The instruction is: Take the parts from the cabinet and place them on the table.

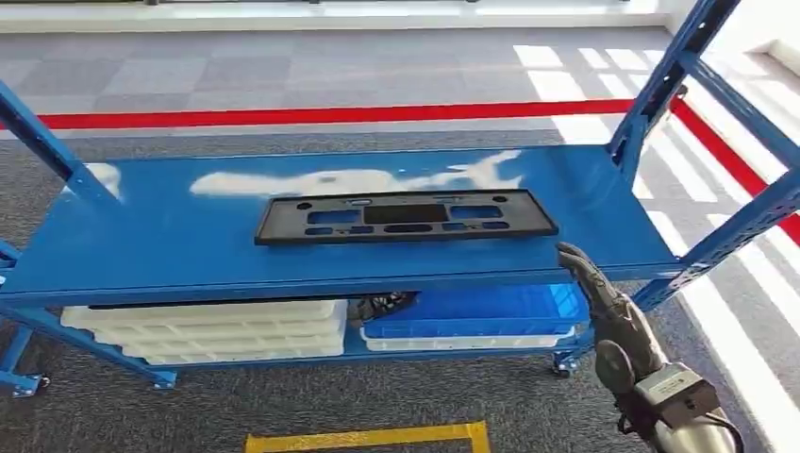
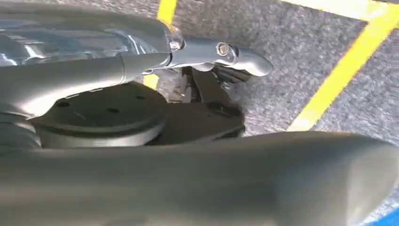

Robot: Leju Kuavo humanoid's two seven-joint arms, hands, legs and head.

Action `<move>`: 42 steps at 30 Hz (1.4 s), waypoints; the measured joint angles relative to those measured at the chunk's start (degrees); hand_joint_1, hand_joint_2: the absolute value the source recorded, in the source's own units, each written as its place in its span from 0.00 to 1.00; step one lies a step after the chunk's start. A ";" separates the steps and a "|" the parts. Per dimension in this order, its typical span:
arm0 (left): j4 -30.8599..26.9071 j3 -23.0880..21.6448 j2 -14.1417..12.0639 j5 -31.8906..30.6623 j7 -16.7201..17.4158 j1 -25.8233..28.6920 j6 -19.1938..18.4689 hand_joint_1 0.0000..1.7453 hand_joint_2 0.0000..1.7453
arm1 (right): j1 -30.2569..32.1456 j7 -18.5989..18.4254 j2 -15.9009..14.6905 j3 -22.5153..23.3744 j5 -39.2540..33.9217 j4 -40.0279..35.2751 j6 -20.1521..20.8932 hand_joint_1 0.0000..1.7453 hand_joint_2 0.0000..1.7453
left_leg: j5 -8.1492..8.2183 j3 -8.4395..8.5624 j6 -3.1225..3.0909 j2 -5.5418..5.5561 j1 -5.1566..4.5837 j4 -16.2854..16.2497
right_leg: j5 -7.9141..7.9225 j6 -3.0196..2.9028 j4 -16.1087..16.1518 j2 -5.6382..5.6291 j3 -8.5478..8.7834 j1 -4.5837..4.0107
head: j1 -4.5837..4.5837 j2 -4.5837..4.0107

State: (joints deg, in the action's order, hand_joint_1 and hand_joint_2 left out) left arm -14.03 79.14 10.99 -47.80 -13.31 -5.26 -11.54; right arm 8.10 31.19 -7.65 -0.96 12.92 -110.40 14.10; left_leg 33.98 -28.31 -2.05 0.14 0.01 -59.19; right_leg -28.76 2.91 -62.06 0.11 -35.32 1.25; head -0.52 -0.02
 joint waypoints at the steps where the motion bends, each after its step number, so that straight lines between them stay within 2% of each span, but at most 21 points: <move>1: 0.00 0.00 -0.02 -0.04 -0.07 -0.12 0.00 0.00 0.00 | 0.08 0.00 -0.02 -0.04 -0.04 0.33 -0.02 0.00 0.00 | 0.13 0.20 0.22 0.00 -0.12 -0.17 | -1.37 -0.29 -0.17 0.04 -0.72 -0.34 | -0.02 0.00; 2: 0.00 0.00 -0.04 -0.04 -0.04 -0.32 0.00 0.00 0.00 | 0.17 0.00 -0.07 -0.09 -0.04 0.37 -0.04 0.00 0.00 | 0.36 -0.25 0.55 0.02 -0.24 -0.16 | -1.80 -1.26 0.44 0.10 -0.66 -0.50 | 0.04 0.02; 6: 0.00 0.00 -0.07 -0.02 -0.09 -0.30 0.00 0.00 0.00 | 0.67 0.02 -0.04 -0.26 -0.11 0.26 -0.13 0.00 0.00 | 0.76 0.36 1.43 -0.01 -0.31 -1.64 | -1.71 -2.76 1.08 0.03 0.81 0.04 | 0.05 0.02; 11: 0.00 0.00 -0.09 0.13 -0.26 -0.34 0.00 0.00 0.00 | 0.98 0.07 -0.04 -0.44 -0.31 0.24 -0.22 0.00 0.00 | 6.53 -10.53 2.93 -0.01 0.26 -17.78 | -3.43 -3.37 1.15 -0.02 2.45 0.07 | -0.11 0.02; 13: 0.00 0.00 -0.09 0.20 -0.37 -0.11 -0.09 0.00 0.00 | 1.04 0.07 -0.04 -0.46 -0.33 0.20 -0.28 0.00 0.00 | 2.36 -10.22 2.41 -0.01 0.17 -13.80 | -4.34 -3.33 1.15 -0.17 3.88 -0.05 | -0.13 0.02; 15: 0.00 0.00 -0.09 0.31 -0.55 -0.09 -0.15 0.00 0.00 | 1.02 -0.04 0.00 -0.48 -0.52 -0.24 -0.39 0.00 0.00 | -4.64 -7.70 1.08 -0.01 -0.31 -4.62 | -5.33 -3.20 1.23 -0.11 5.40 -0.25 | -0.11 0.02; 17: 0.00 -0.02 -0.22 0.33 -0.61 -0.04 -0.28 0.00 0.00 | 0.88 -0.43 0.11 -0.48 -0.59 -0.28 -0.39 0.00 0.00 | -2.47 -7.91 0.16 0.00 -0.99 -3.72 | -5.76 -2.64 1.42 -0.22 5.75 -0.10 | -0.11 0.00; 20: 0.00 -0.02 -0.22 0.52 -0.70 0.21 -0.33 0.00 0.00 | 0.83 -1.35 0.17 -0.61 -0.68 -0.74 -0.59 0.00 0.00 | -3.96 -6.53 -0.46 0.13 -0.98 -1.99 | -5.28 -1.36 0.71 -0.20 6.50 -0.20 | -0.11 0.02; 21: 0.00 0.00 -0.24 0.59 -0.74 0.12 -0.31 0.00 0.00 | 0.61 -1.82 0.17 -0.61 -0.52 -0.74 -0.88 0.00 1.00 | -4.09 -5.53 -0.55 0.05 -0.50 -1.15 | -5.70 -1.27 -0.09 -0.16 6.38 -0.15 | -0.11 0.02; 23: 0.00 0.00 -0.24 0.70 -0.87 -0.16 -0.33 0.00 0.00 | 0.10 -2.47 0.17 -0.72 -0.33 -0.87 -1.38 0.00 1.00 | -3.87 -4.79 -0.88 0.06 -0.41 -0.80 | -7.41 -1.09 -4.45 -0.19 4.05 -0.18 | 0.00 0.02; 26: 0.04 -0.02 -0.17 0.83 -0.87 -0.17 -0.37 0.00 0.00 | -0.06 -4.18 0.28 -0.79 1.23 -0.85 -3.04 0.00 1.00 | -2.99 -4.19 -0.94 0.06 -0.41 -0.82 | -11.89 -0.66 -13.98 -0.18 -2.82 -0.12 | -0.02 0.02; 28: 0.07 0.00 -0.17 0.90 -0.94 -0.01 -0.35 0.00 0.00 | -0.13 -4.90 0.35 -1.03 1.97 -0.92 -3.52 0.00 1.00 | -2.15 -3.18 -0.62 0.09 -0.27 -0.82 | -8.61 -0.28 -11.56 -0.15 -3.16 -0.04 | -0.02 0.02; 30: 0.13 0.00 -0.15 0.92 -0.94 -0.02 -0.35 0.00 0.00 | -0.23 -5.33 0.39 -1.44 2.49 -1.22 -3.89 0.00 1.00 | -1.01 -1.50 0.05 0.17 0.01 -0.84 | -1.40 0.19 -1.73 -0.13 -0.04 0.07 | -0.02 0.02; 32: 0.13 0.00 -0.17 0.96 -1.01 -0.27 -0.35 0.00 0.00 | -0.41 -5.51 0.44 -1.71 2.54 -1.07 -3.98 0.00 1.00 | -0.63 -1.58 0.60 0.18 -0.21 -1.08 | -2.36 -0.48 0.79 -0.09 -0.22 -0.45 | 0.00 0.00; 33: 0.15 0.00 -0.15 0.98 -1.03 -0.37 -0.35 0.00 0.00 | -0.35 -5.71 0.42 -1.83 2.64 -1.13 -3.98 0.00 0.00 | -0.43 -2.04 0.81 0.17 -0.27 -0.93 | -1.88 -1.62 0.32 -0.23 -0.30 -0.43 | 0.00 0.02; 35: 0.15 0.00 -0.15 0.98 -1.07 -0.22 -0.35 0.00 0.00 | -0.51 -5.86 0.42 -2.05 2.67 -1.27 -4.09 0.00 0.00 | -0.38 -1.41 1.14 0.15 -0.24 -1.01 | -2.03 -2.29 0.36 -0.25 -0.05 -0.48 | -0.02 0.02; 36: 0.15 0.00 -0.20 0.98 -1.09 -0.30 -0.37 0.00 0.00 | -0.56 -5.90 0.42 -2.23 2.69 -1.31 -4.11 0.00 1.00 | -0.31 -1.45 1.25 0.14 -0.26 -1.67 | -2.11 -2.55 0.65 -0.19 0.74 0.00 | 0.00 0.02; 37: 0.15 0.00 -0.17 0.98 -1.11 -0.43 -0.37 0.00 0.00 | -0.72 -5.99 0.42 -2.36 2.71 -1.44 -4.15 0.00 0.00 | -0.21 -2.25 1.58 0.11 -0.29 -3.71 | -2.39 -2.97 0.90 -0.01 1.39 0.08 | -0.13 0.02; 39: 0.17 0.00 -0.17 0.98 -1.11 -0.60 -0.44 0.00 0.00 | -1.38 -6.05 0.42 -2.71 2.95 -1.53 -4.15 0.00 0.00 | 2.43 -6.67 2.47 0.08 0.13 -10.92 | -2.94 -3.36 0.95 0.05 1.87 0.09 | -0.13 0.02; 40: 0.17 0.00 -0.17 0.99 -1.11 -0.61 -0.44 0.00 0.00 | -1.47 -6.29 0.42 -2.99 3.12 -1.51 -4.15 0.00 1.00 | 4.42 -9.44 2.71 0.07 0.22 -15.13 | -3.28 -3.44 0.95 0.04 2.14 0.06 | -0.13 0.02; 42: 0.17 0.00 -0.17 1.01 -1.25 -0.32 -0.44 0.00 0.00 | -1.57 -6.58 0.39 -3.39 3.50 -1.48 -4.17 0.00 1.00 | 4.86 -12.74 2.78 0.07 0.20 -18.60 | -3.86 -3.44 0.94 -0.02 3.01 0.02 | -0.13 0.02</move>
State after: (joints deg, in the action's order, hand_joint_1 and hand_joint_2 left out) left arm -13.86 79.14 10.82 -46.80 -14.56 -5.58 -11.98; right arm 6.54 24.61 -7.26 -4.35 16.41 -111.89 9.92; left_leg 38.84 -41.04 0.73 0.21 0.22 -77.79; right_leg -32.62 -0.53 -61.12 0.08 -32.32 1.27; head -0.66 0.00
